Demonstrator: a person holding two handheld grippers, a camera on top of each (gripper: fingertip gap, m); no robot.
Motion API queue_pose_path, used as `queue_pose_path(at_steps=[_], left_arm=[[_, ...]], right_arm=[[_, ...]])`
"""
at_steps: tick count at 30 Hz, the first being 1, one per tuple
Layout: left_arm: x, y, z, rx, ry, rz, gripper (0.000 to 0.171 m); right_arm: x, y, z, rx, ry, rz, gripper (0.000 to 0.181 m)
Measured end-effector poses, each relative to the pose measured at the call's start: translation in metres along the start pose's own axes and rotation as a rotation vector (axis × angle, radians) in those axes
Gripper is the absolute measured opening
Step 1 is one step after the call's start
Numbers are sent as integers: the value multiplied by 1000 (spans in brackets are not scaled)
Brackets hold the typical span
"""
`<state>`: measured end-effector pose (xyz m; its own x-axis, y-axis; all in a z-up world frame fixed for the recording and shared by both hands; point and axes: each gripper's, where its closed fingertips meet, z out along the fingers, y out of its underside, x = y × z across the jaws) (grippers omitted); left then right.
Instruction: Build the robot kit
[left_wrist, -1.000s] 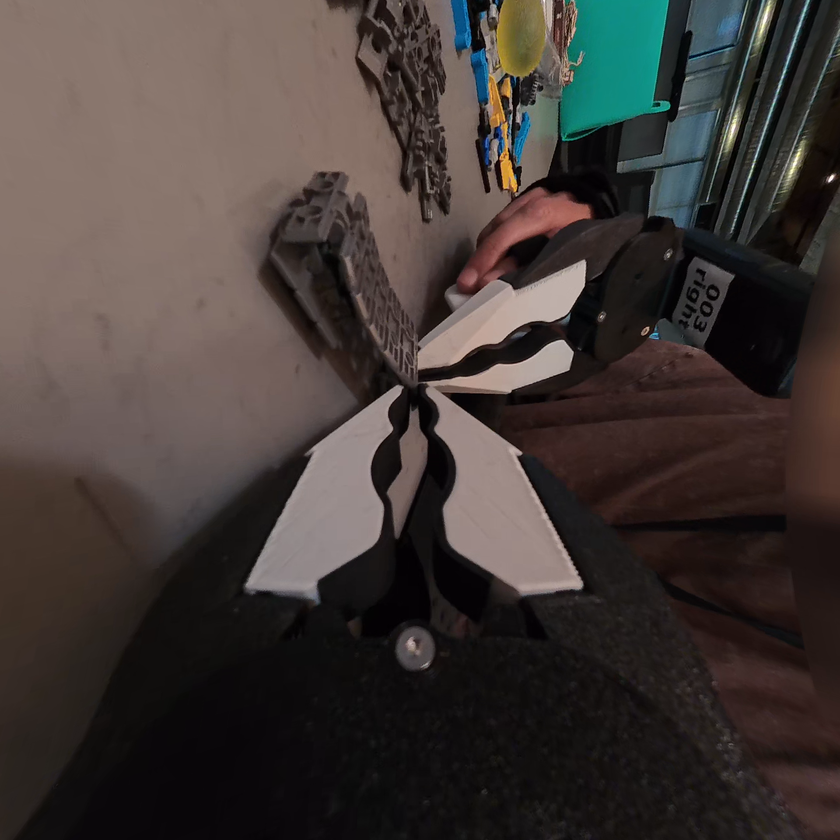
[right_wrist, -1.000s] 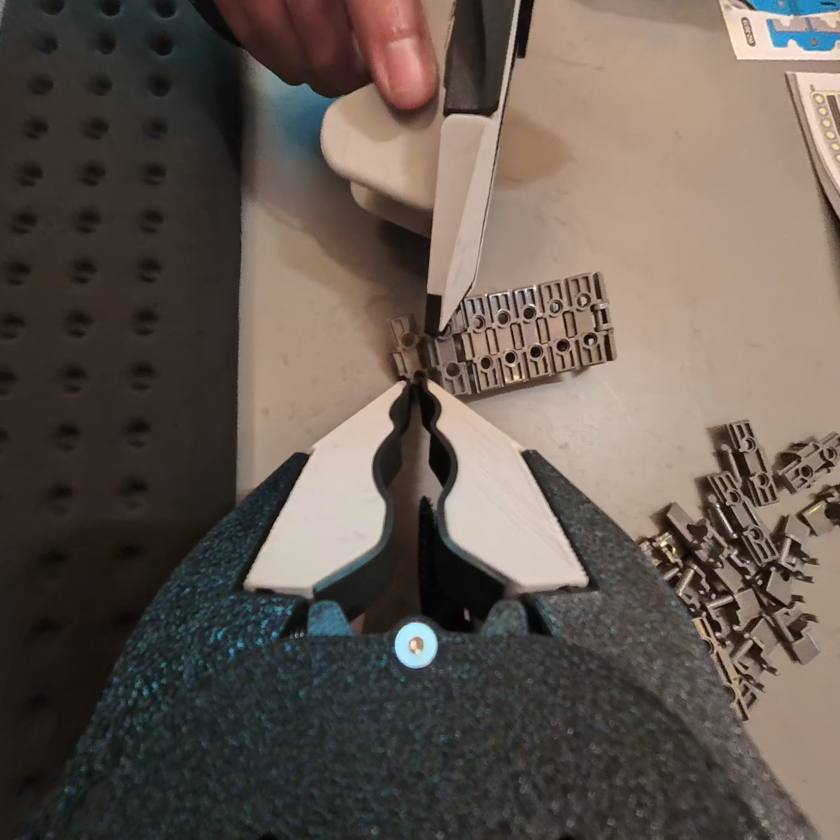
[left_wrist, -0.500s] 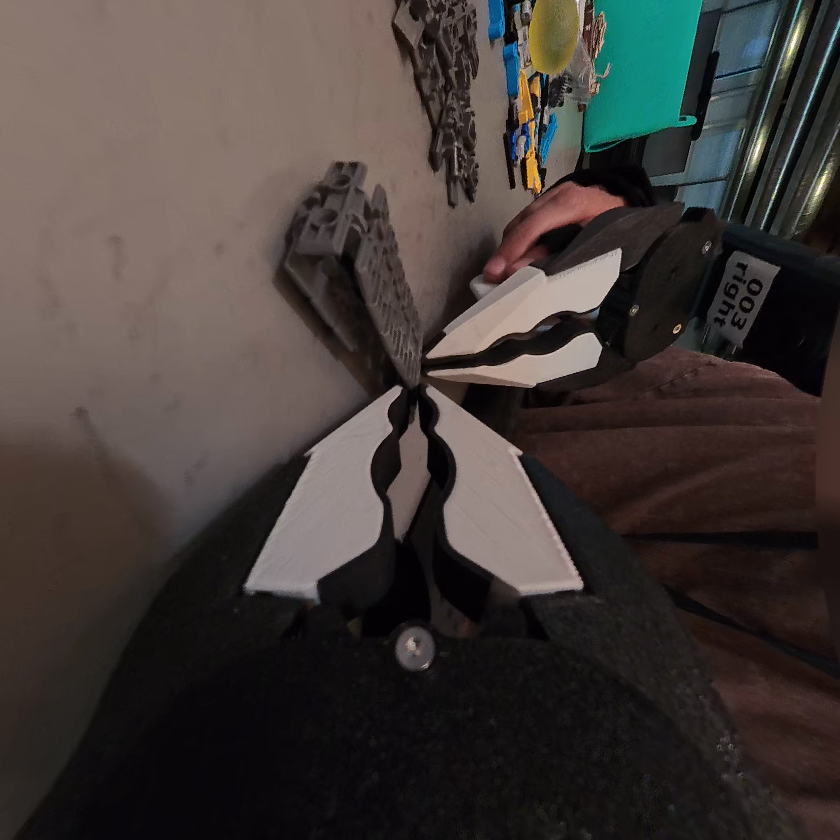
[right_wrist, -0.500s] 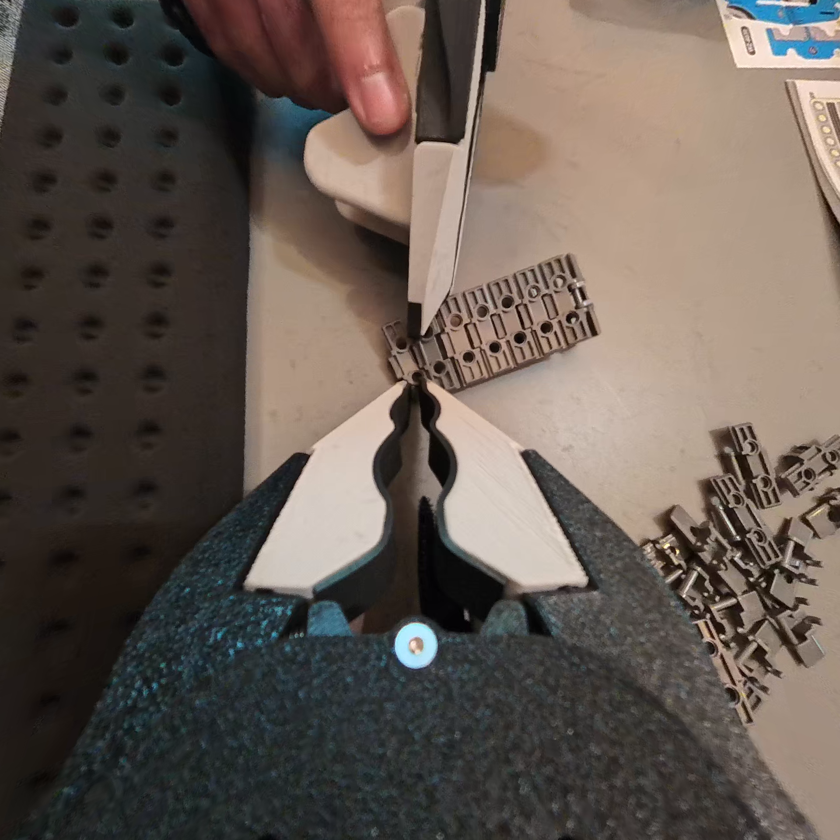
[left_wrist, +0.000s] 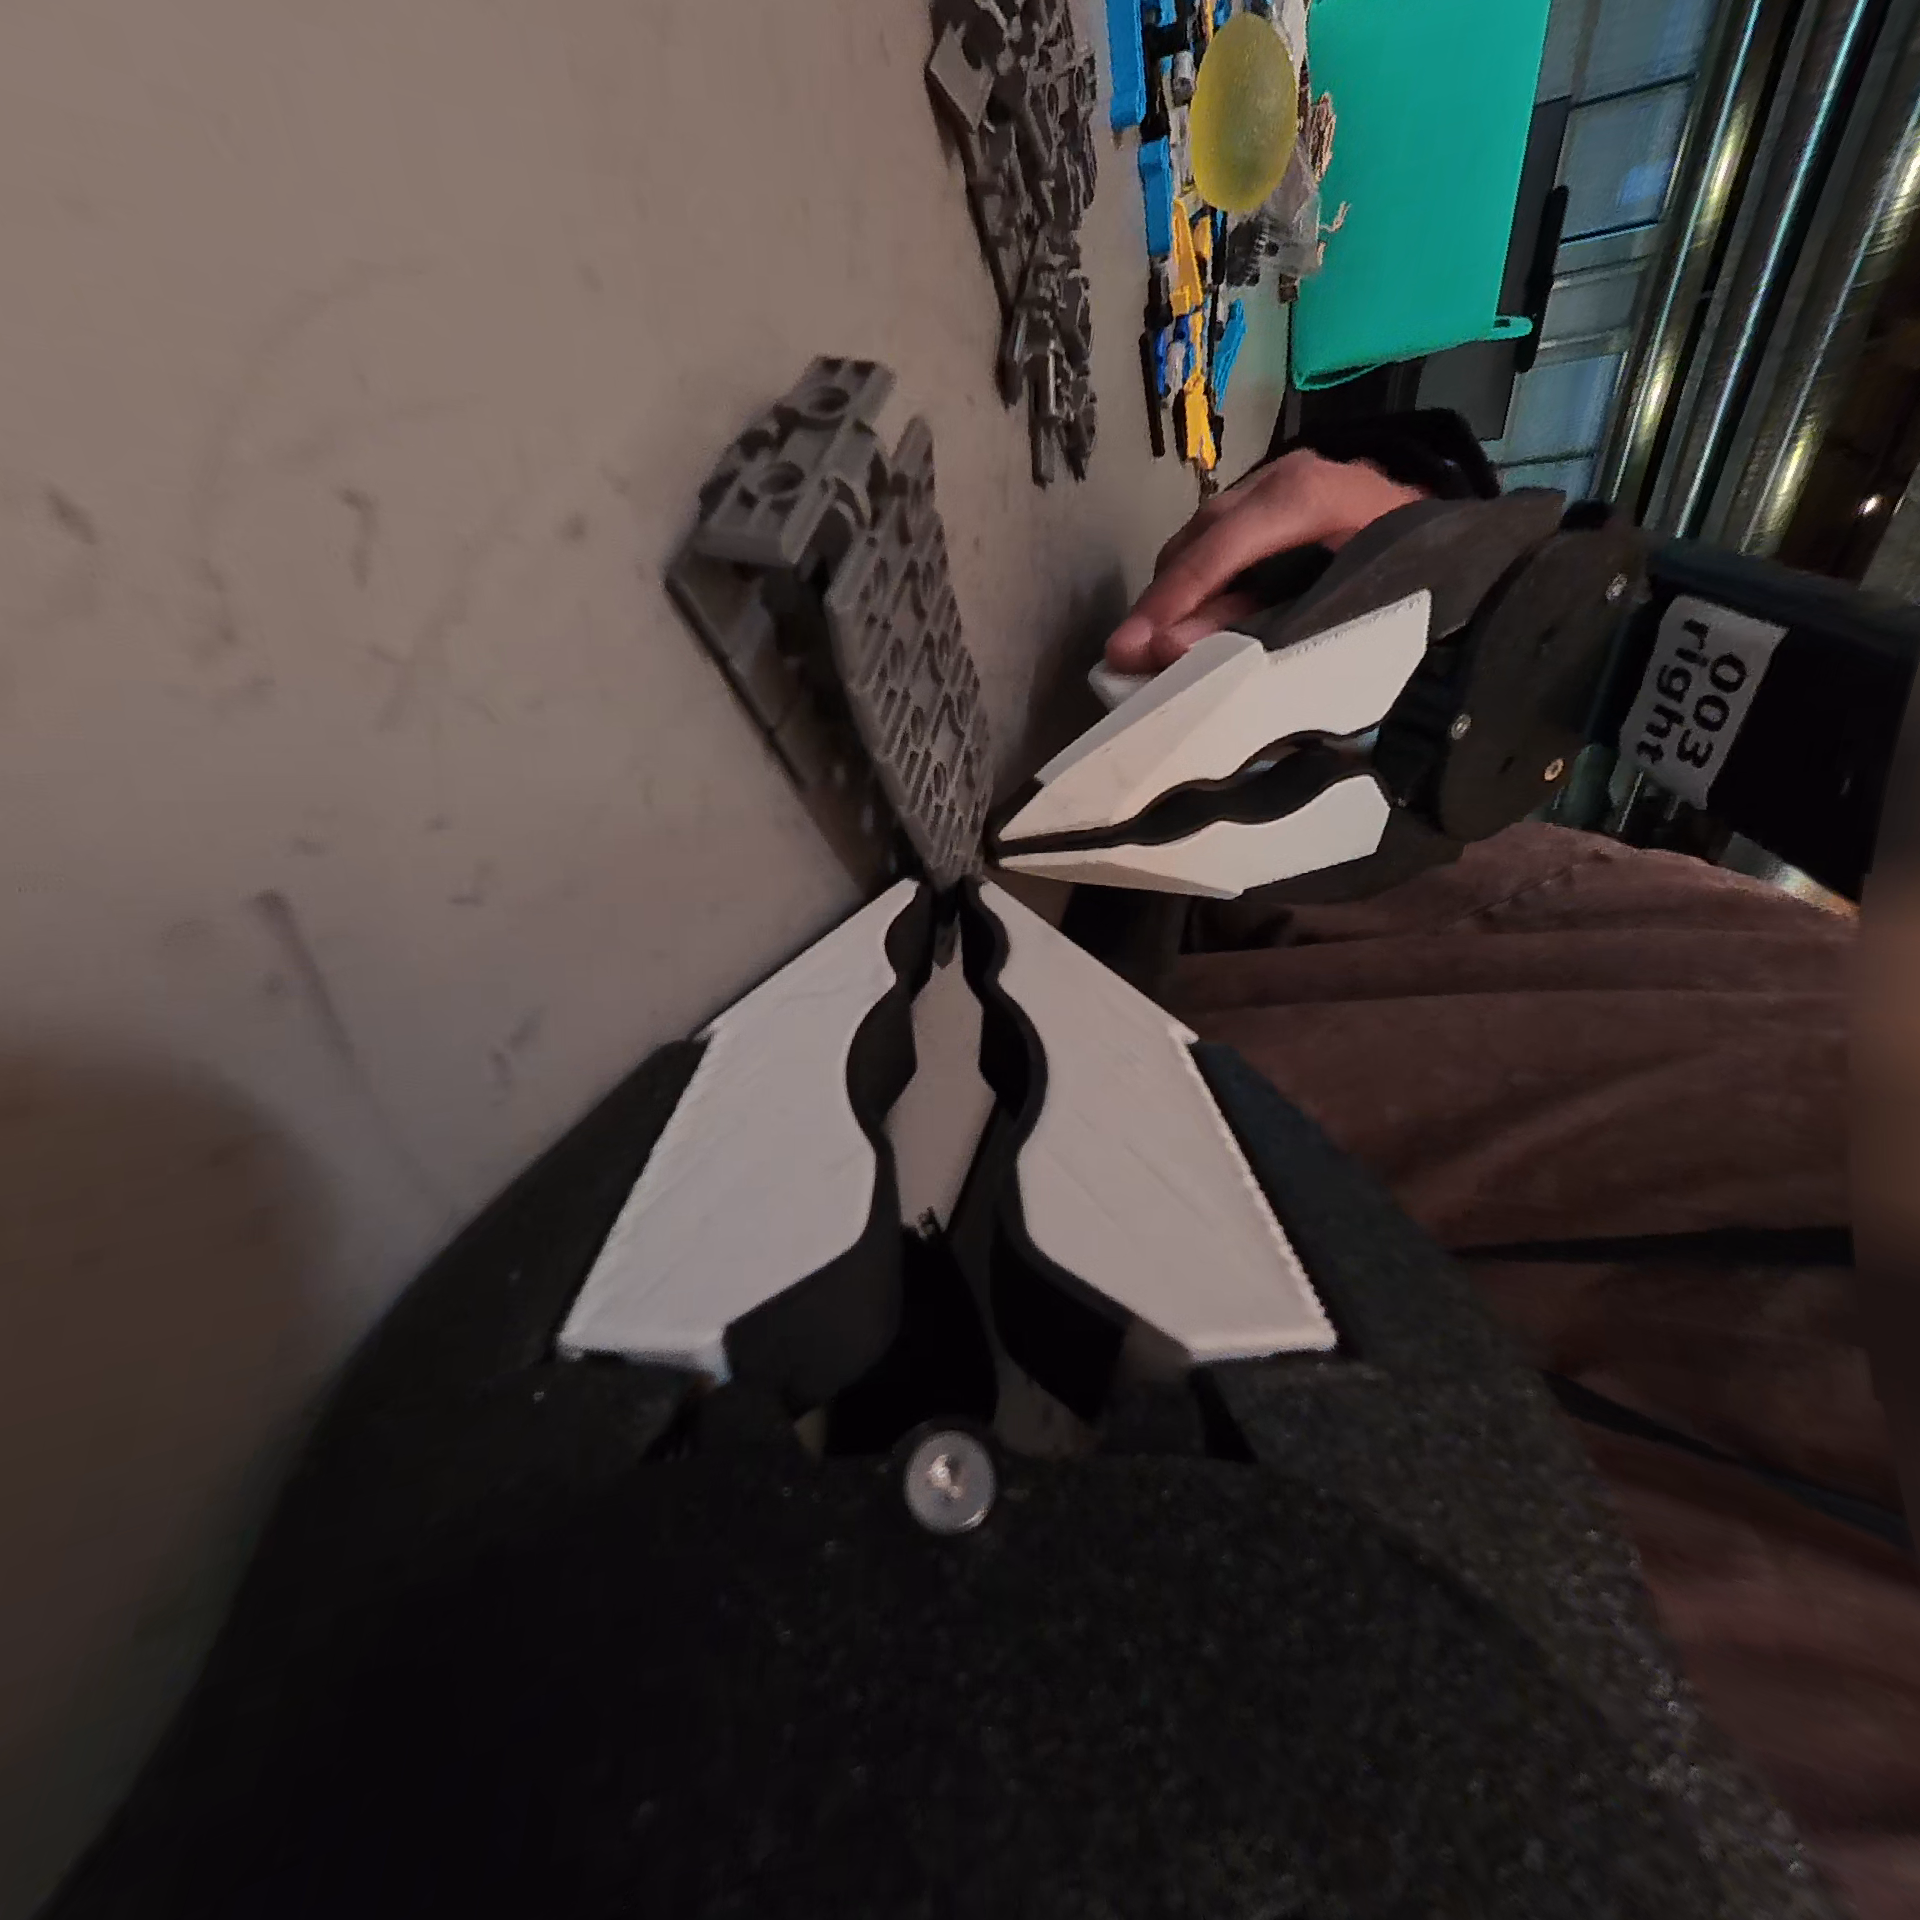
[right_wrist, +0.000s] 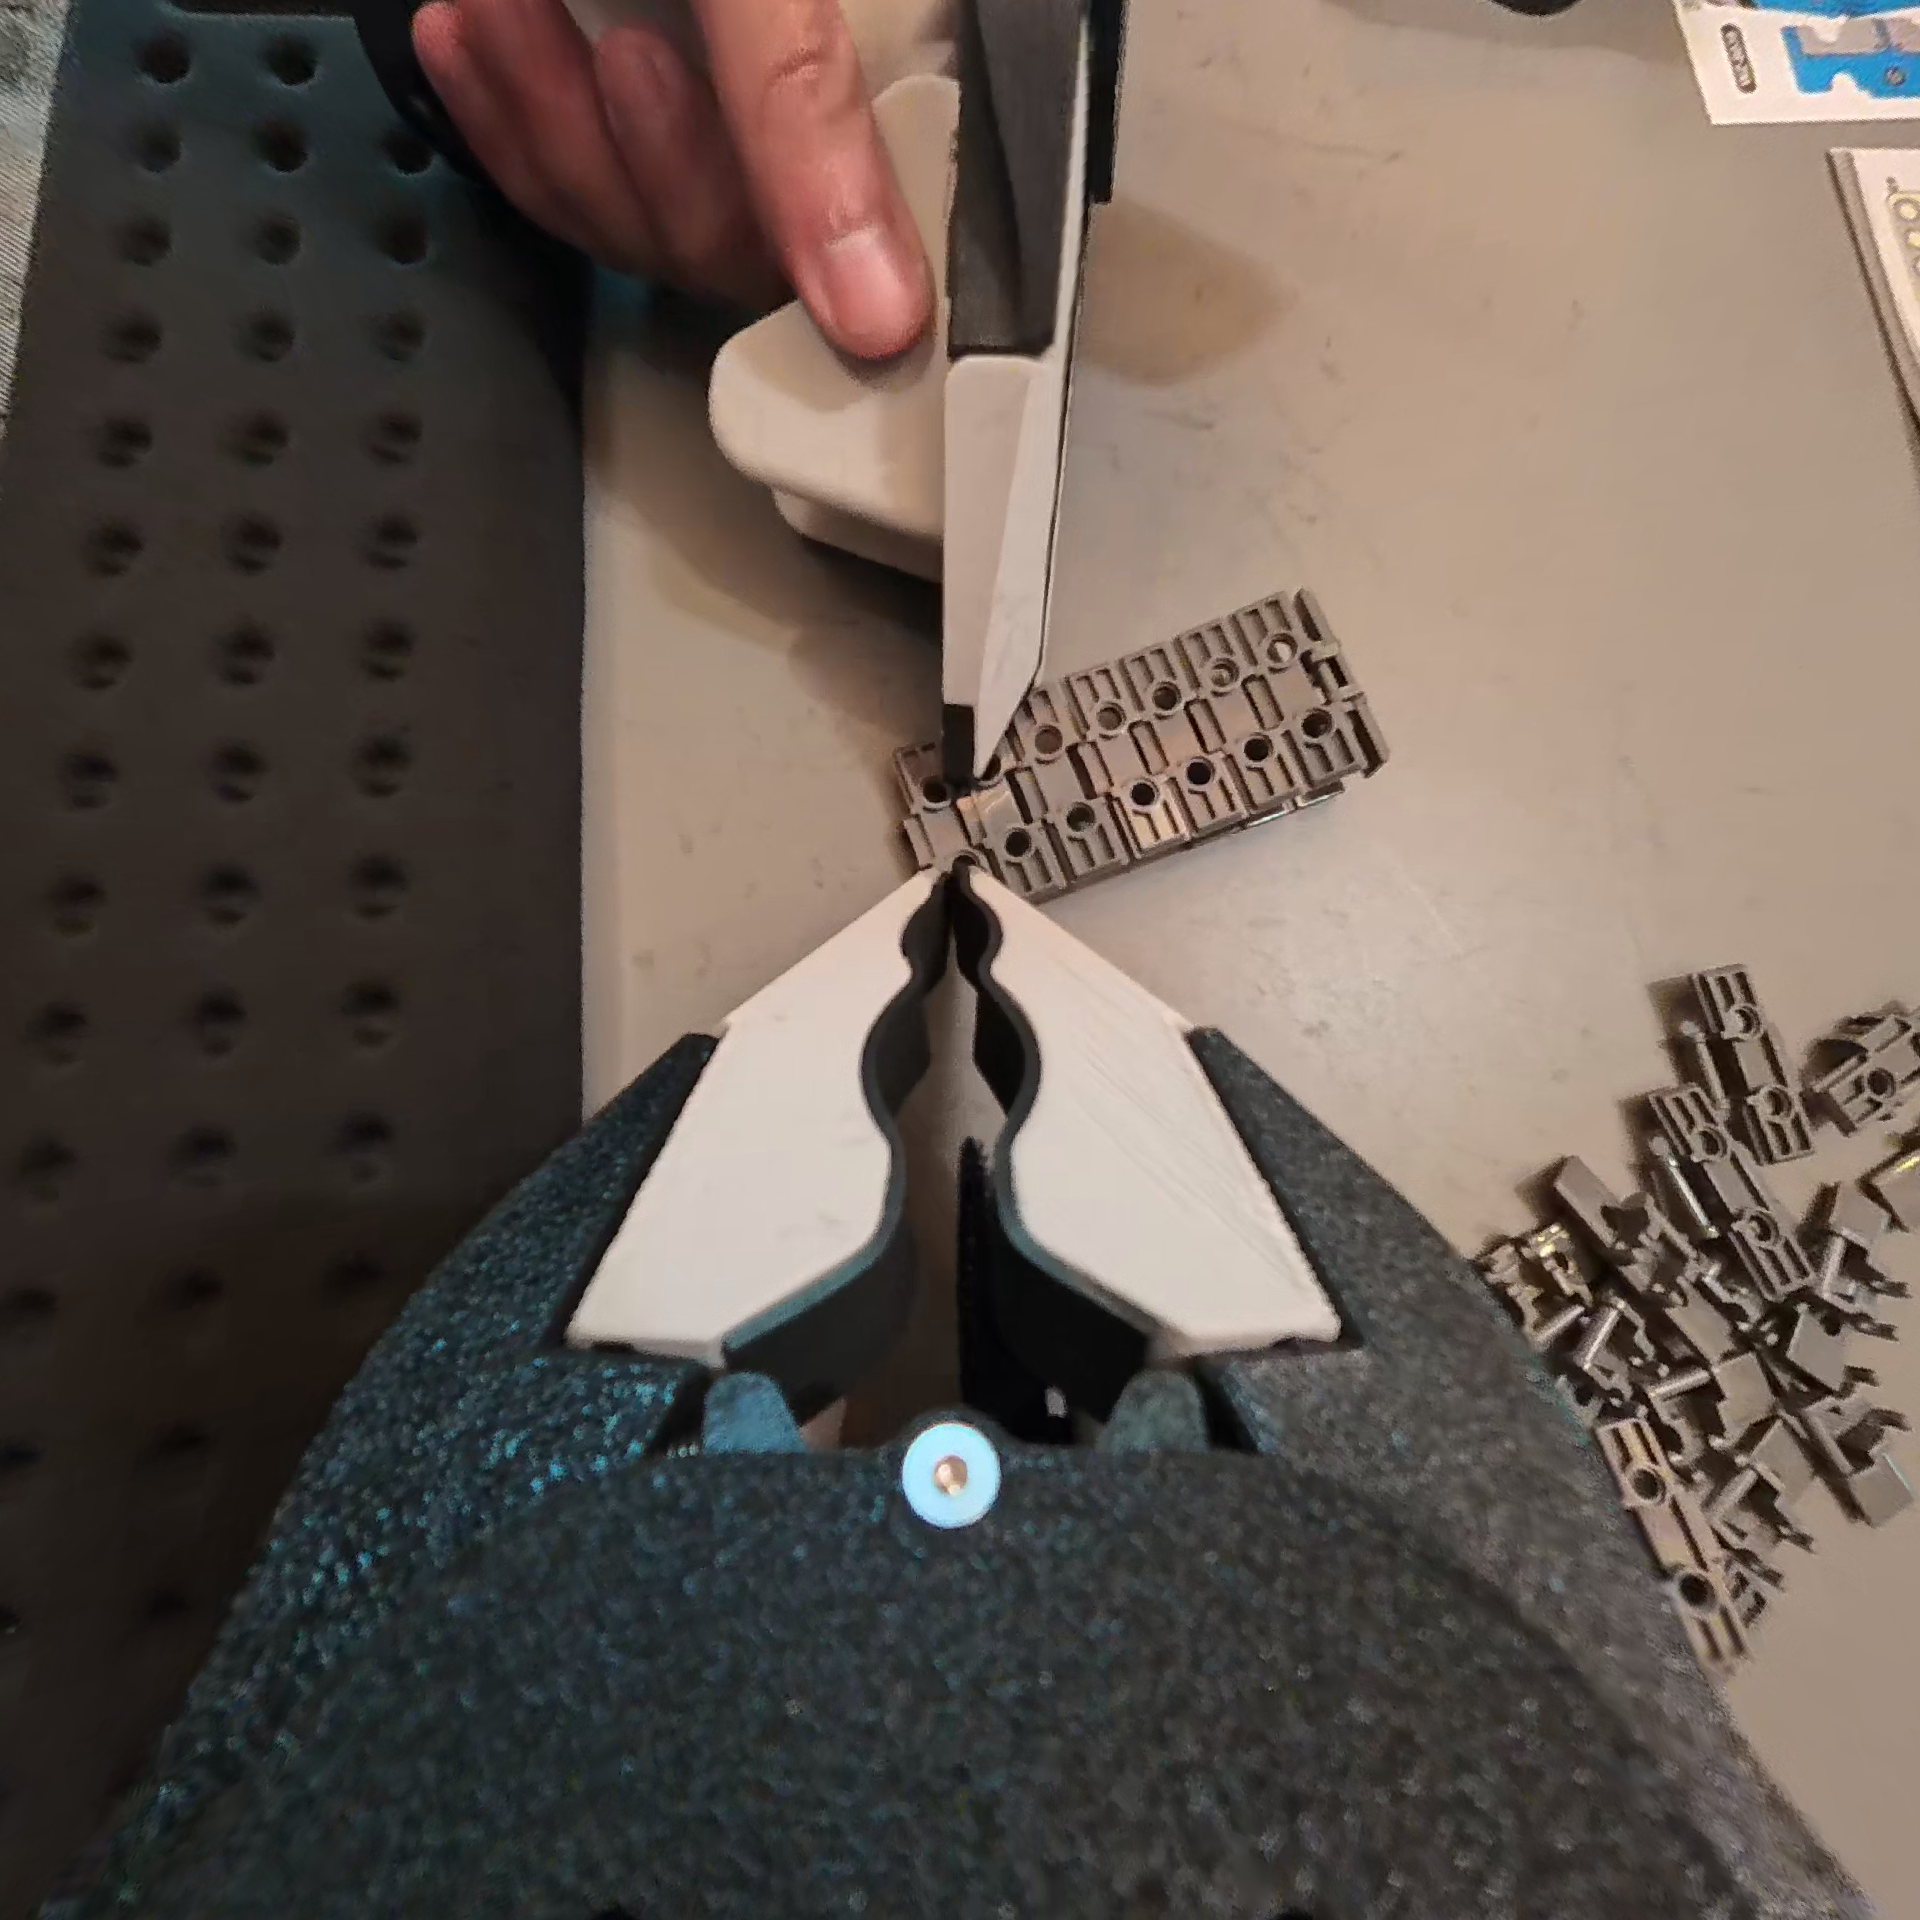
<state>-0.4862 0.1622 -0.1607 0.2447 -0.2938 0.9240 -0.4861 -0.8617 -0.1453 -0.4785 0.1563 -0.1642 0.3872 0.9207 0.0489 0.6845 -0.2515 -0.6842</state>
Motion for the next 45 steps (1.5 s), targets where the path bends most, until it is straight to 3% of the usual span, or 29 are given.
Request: queue_pose_path(at_steps=[5,9,15,21,28,31,35,38,40,42,45], left_arm=[[-1,1,0,-25,-47,7,5],[0,2,2,-30,-45,2,5],[0,1,3,-28,-60,22,5],[0,2,3,-48,-67,21,5],[0,2,3,-101,-63,4,5],[1,4,2,-90,-79,74,7],[3,5,-8,-25,-182,220,22],[0,-5,-26,42,-400,471,11],[10,-8,-26,74,-446,614,6],[13,-10,-20,78,-477,680,0],[0,-2,-6,-18,-520,699,0]], right_arm=[[1,-1,-1,7,12,5,0],[5,-18,-8,99,27,26,0],[7,-8,4,5,59,13,0],[6,-7,6,-85,13,120,0],[5,-7,6,-90,-43,195,0],[5,-7,6,-72,-28,176,0],[5,-7,6,-70,-15,155,0],[5,-7,6,-61,-2,147,0],[5,-7,6,-53,6,144,0],[5,-6,6,-53,18,133,0],[5,-6,6,-50,19,133,0]])
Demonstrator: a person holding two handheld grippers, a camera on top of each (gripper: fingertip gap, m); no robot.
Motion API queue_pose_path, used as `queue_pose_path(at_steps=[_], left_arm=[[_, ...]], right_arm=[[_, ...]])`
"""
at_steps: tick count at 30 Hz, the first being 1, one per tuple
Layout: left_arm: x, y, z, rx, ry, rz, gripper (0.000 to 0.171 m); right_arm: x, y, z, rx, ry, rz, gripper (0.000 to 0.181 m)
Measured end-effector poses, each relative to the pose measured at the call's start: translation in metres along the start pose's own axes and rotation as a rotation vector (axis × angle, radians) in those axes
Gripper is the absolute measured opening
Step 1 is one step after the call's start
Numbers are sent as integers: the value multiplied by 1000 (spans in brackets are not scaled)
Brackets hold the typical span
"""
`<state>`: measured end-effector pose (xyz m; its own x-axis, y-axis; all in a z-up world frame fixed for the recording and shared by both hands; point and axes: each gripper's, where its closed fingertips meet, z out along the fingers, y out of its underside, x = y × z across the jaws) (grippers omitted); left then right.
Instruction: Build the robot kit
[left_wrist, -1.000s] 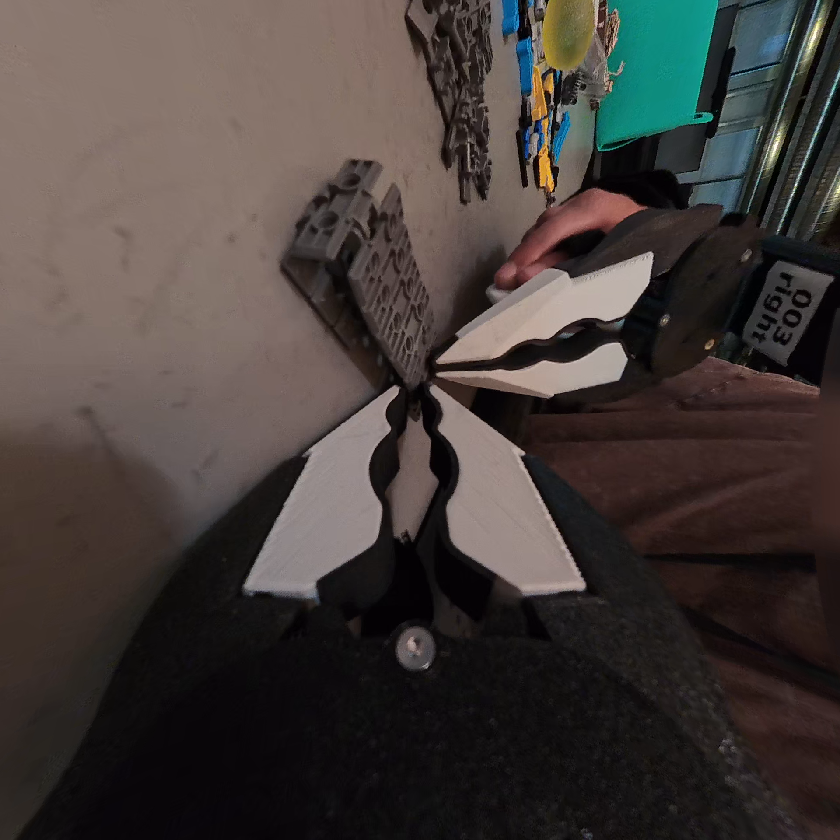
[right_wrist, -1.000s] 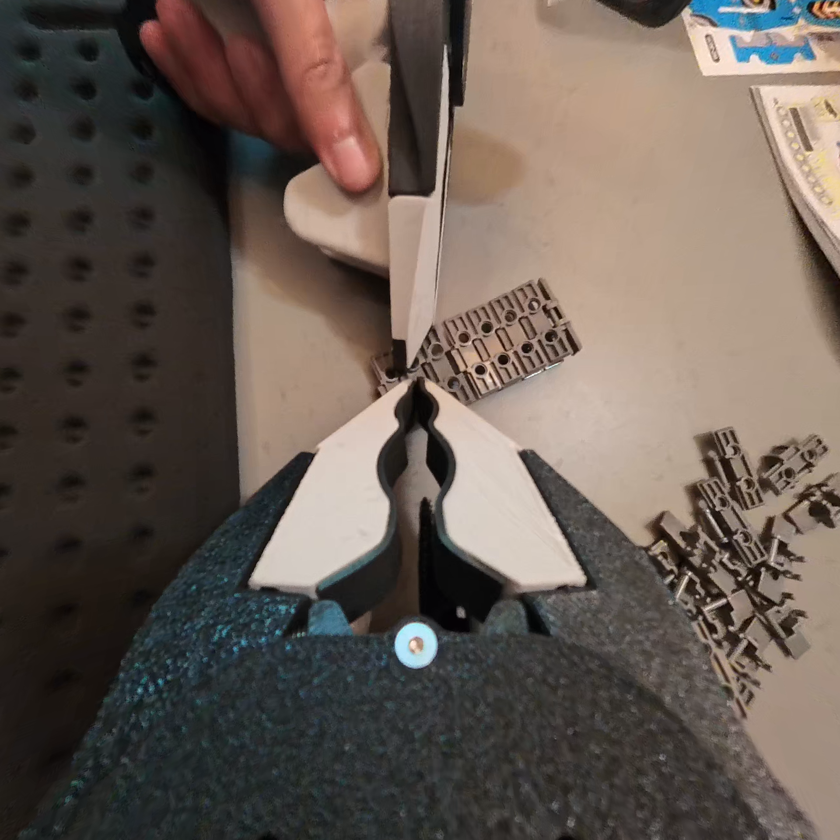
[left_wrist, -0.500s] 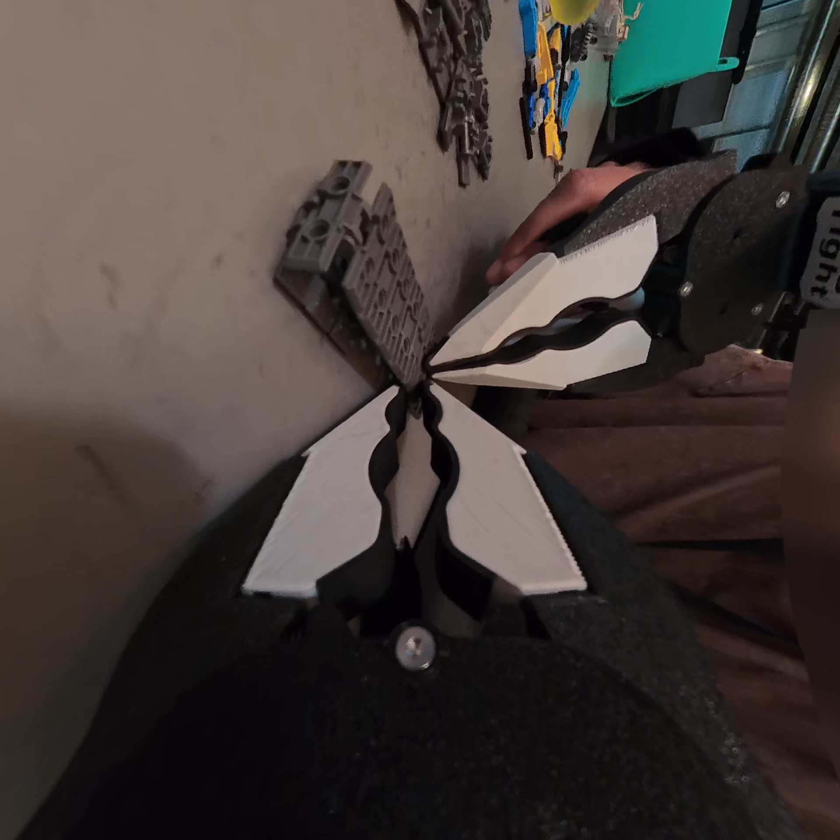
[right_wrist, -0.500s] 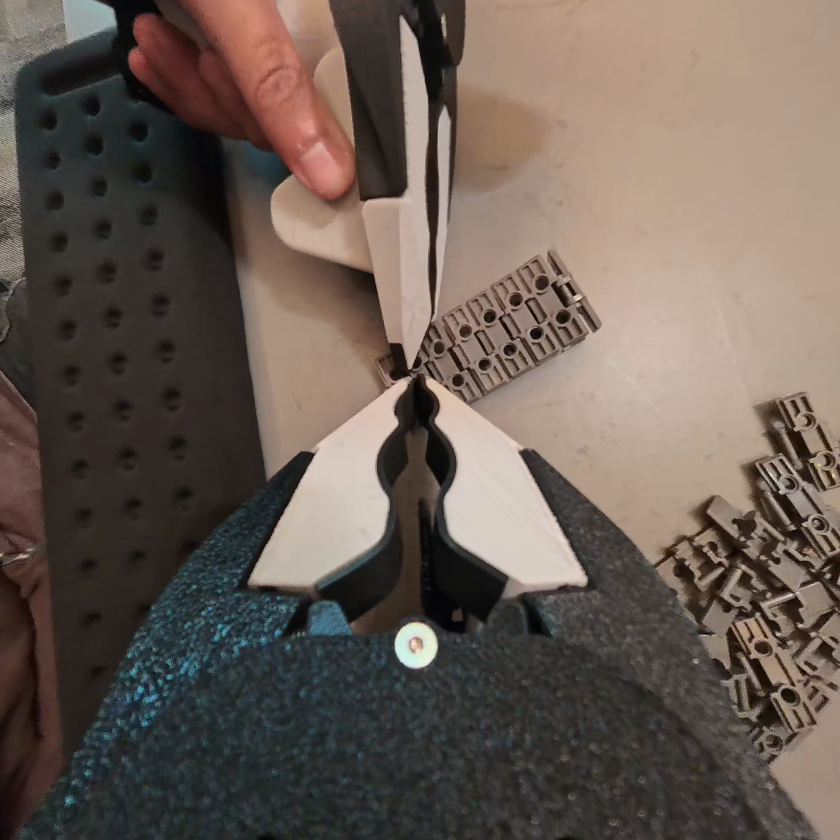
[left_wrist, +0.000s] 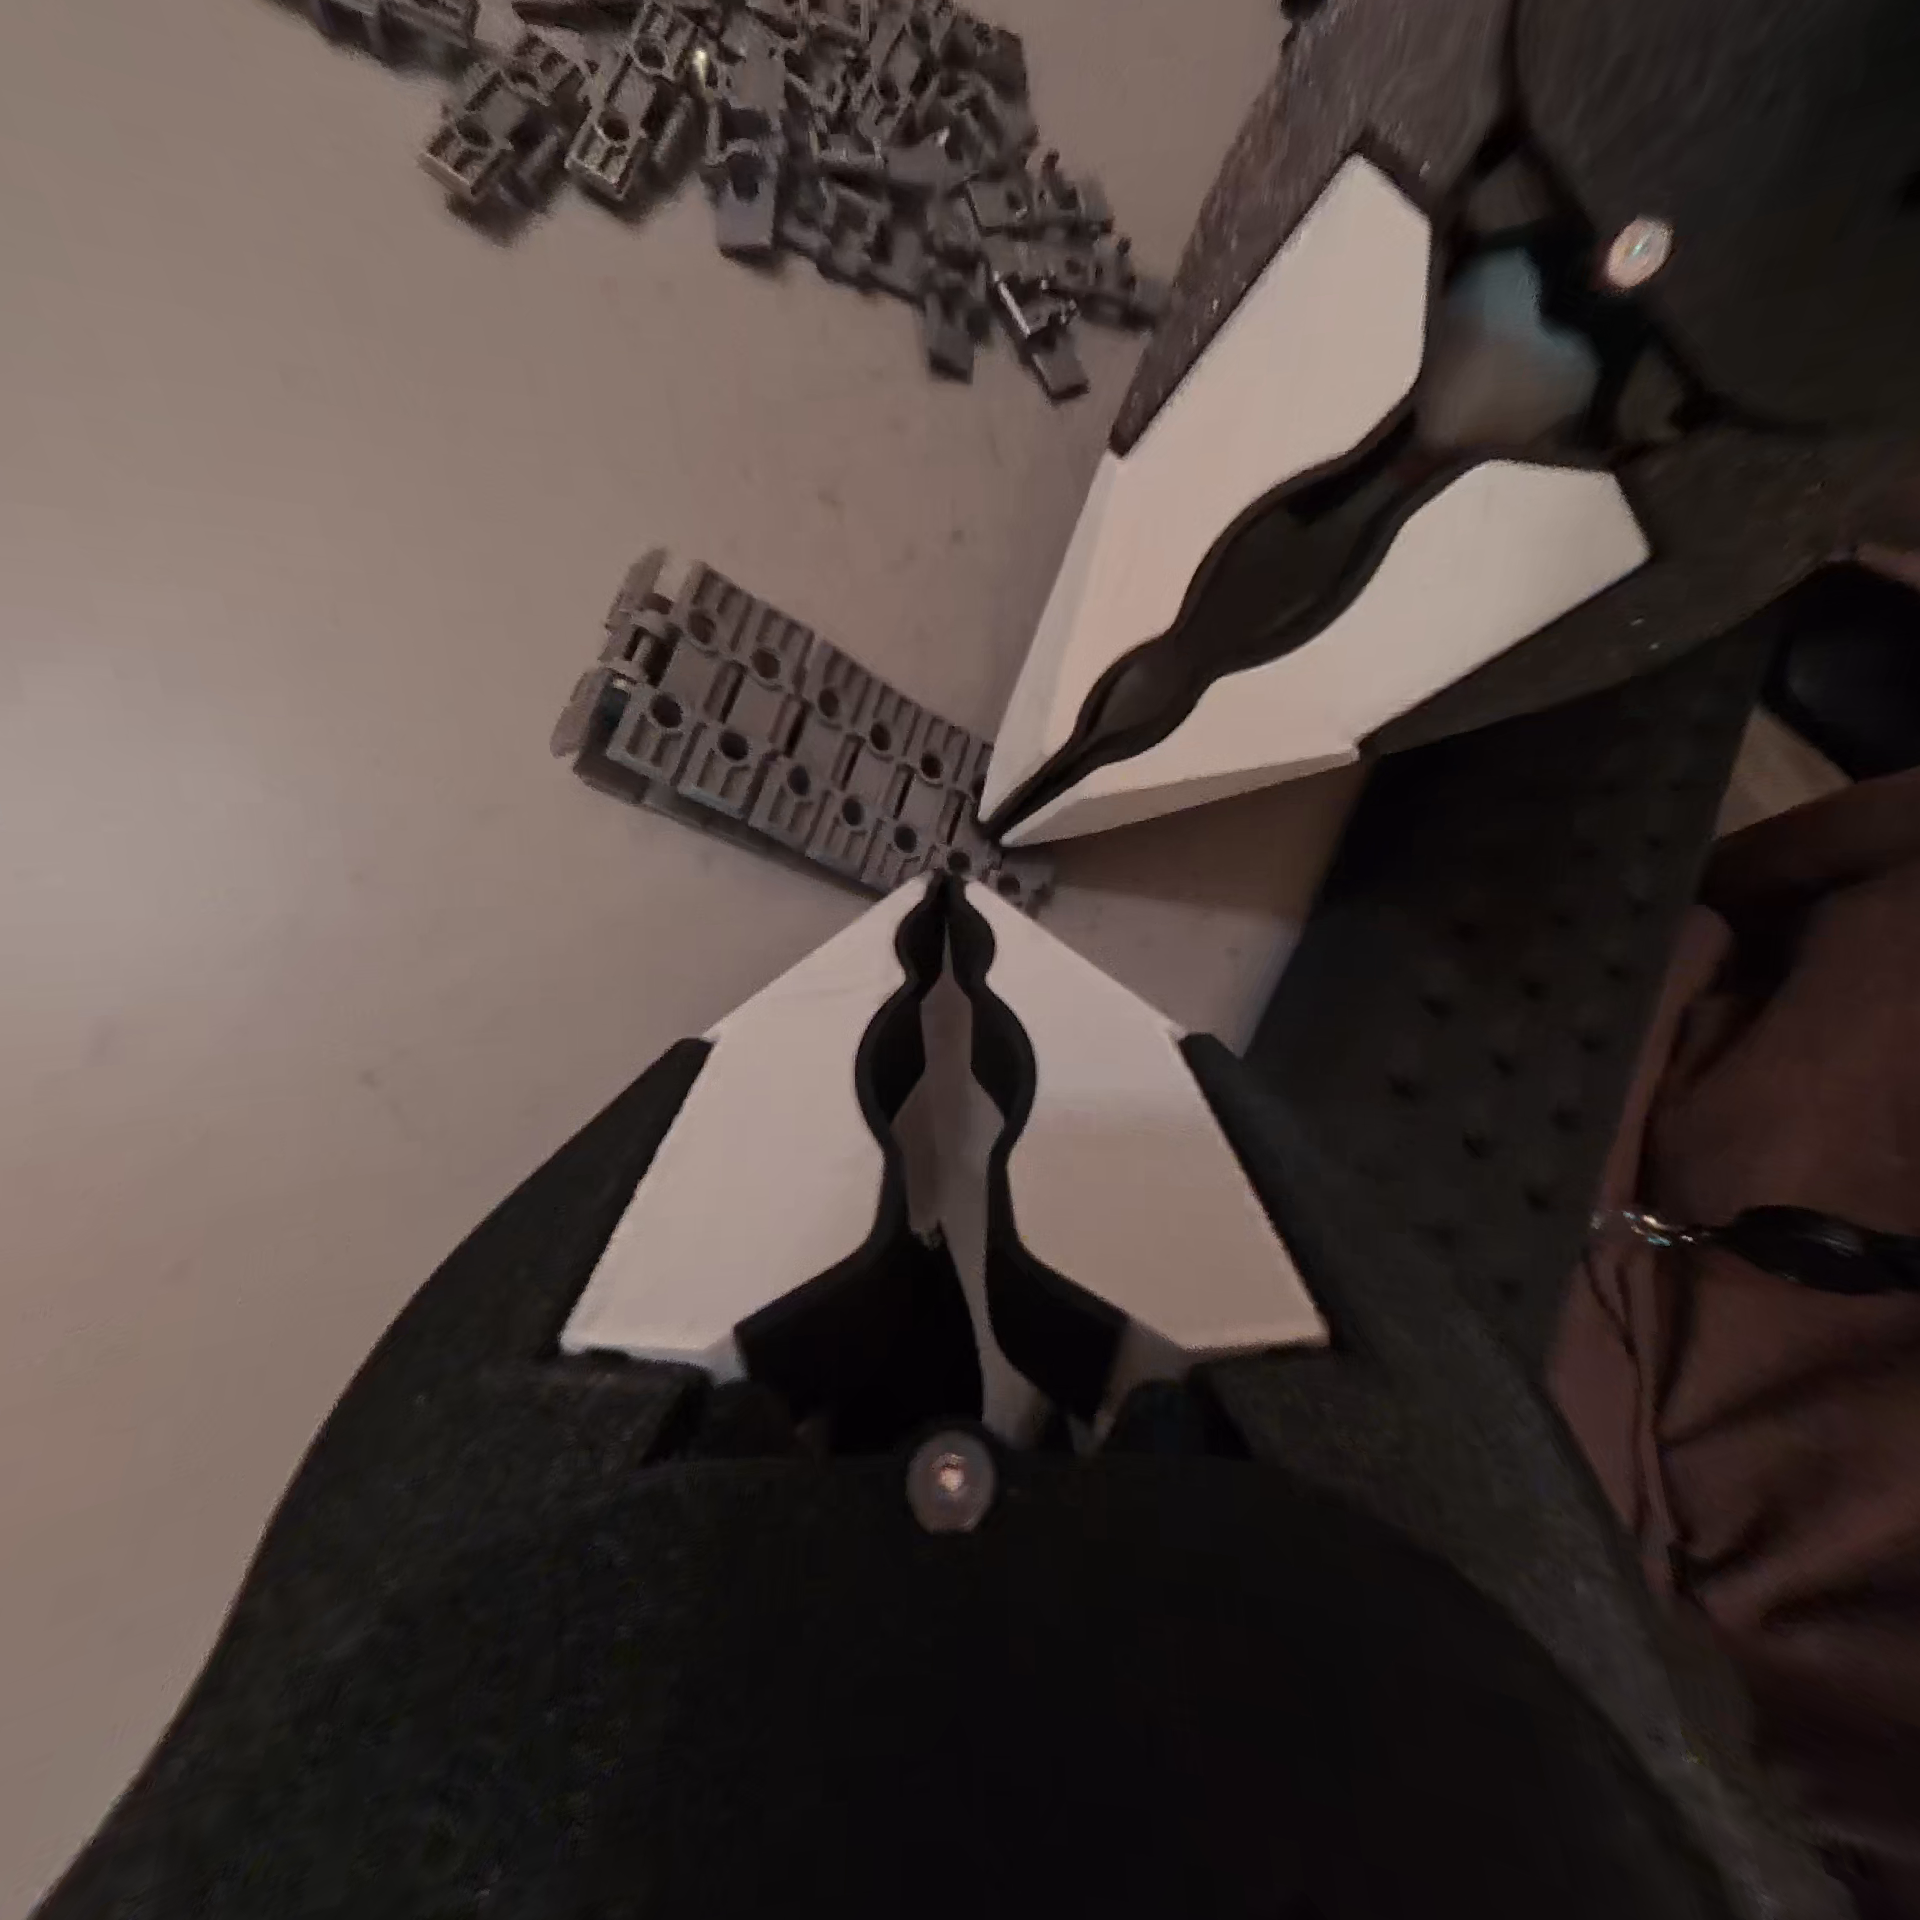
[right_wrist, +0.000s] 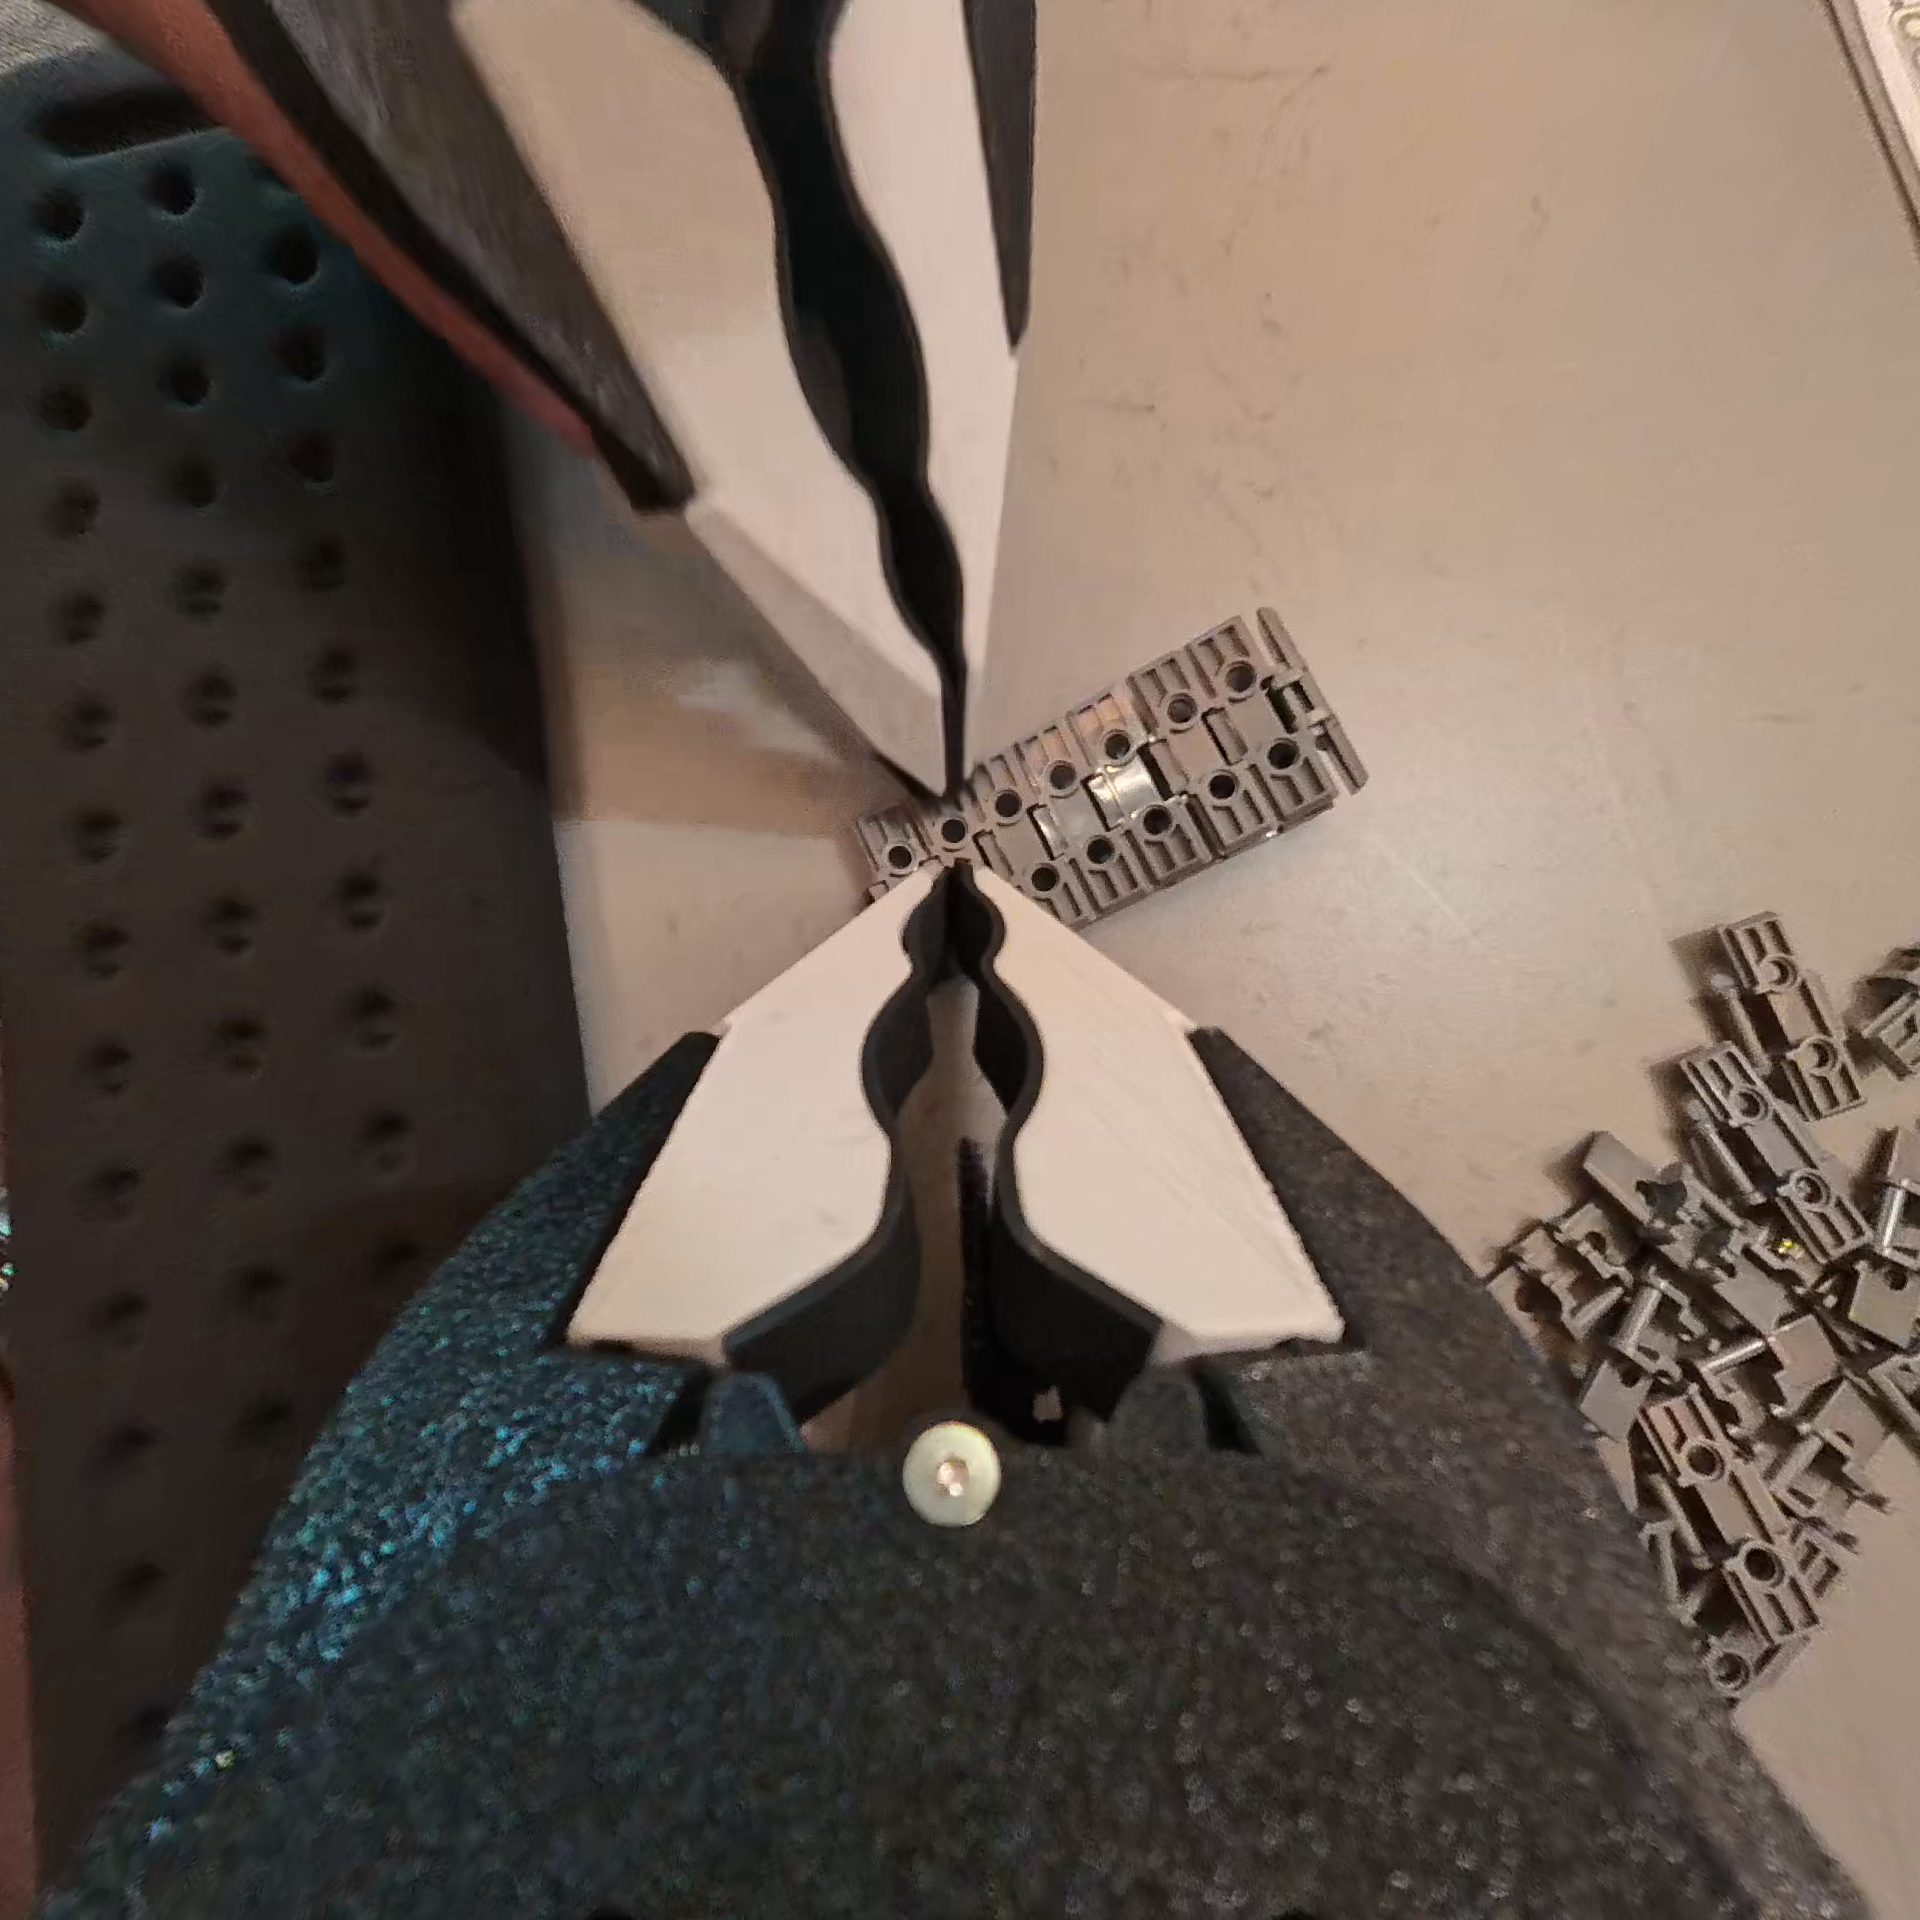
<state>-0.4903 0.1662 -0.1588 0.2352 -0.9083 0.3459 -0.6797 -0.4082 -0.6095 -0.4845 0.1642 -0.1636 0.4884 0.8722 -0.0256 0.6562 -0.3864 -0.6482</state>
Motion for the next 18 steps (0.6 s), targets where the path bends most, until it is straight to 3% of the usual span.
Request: queue_pose_path(at_steps=[4,8,18], left_arm=[[0,-2,4,11,-28,30,0],[0,0,6,14,-145,157,0],[0,1,7,10,-206,199,0]], right_arm=[[0,0,0,-3,-7,12,0],[-1,1,0,-11,-25,37,0],[-2,1,1,-7,-68,87,1]])
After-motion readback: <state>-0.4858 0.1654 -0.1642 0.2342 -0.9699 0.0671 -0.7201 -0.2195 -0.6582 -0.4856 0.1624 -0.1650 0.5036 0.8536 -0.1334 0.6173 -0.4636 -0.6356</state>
